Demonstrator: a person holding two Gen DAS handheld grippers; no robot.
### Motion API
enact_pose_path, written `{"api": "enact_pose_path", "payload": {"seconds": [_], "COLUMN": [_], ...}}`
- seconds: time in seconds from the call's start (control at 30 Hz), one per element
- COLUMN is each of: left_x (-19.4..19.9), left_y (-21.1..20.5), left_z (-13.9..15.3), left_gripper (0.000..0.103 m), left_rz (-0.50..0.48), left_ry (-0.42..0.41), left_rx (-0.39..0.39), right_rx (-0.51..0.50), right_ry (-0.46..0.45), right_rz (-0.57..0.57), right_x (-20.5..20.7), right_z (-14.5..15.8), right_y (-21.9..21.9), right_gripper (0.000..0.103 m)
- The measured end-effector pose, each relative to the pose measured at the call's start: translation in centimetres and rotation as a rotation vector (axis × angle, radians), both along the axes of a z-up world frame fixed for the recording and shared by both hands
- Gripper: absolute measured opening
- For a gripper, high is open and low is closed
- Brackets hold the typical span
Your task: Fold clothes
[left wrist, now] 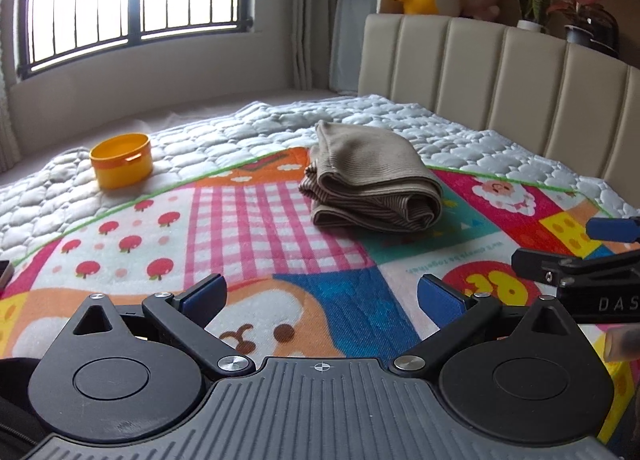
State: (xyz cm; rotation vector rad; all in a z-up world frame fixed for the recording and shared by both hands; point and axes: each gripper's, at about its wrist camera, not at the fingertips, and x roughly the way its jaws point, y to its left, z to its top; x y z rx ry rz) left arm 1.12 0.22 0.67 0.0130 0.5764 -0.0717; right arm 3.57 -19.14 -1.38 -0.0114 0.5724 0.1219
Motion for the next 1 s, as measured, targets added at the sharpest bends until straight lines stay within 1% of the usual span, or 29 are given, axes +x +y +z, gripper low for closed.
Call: {"api": "enact_pose_path", "payload": {"seconds": [0.13, 0.37, 0.63, 1.0], "left_x": [0.16, 0.49, 0.60, 0.78], "left_y": [0.13, 0.36, 0.33, 0.40], "left_z": [-0.06, -0.33, -0.50, -0.66], "left_gripper": [0.103, 0.103, 0.103, 0.103], "left_rz": [0.009, 0.022, 0.016, 0.020], "left_ry": [0.007, 0.028, 0.043, 0.058], "left_rx": [-0.002, -0.007, -0.004, -0.009], "right_rx": [0.029, 0.009, 0.024, 0.028], "right_ry": [0.020, 0.037, 0.069, 0.074], "right_rz": [-0.005, 0.031, 0.020, 0.028], "right_x": [0.22, 0.19, 0.46, 0.47], "right_z": [-0.21, -0.51, -0.78, -0.83], "right_y": [-0.40, 0.28, 0.07, 0.07], "right_gripper": [0.103, 0.103, 0.103, 0.103]}}
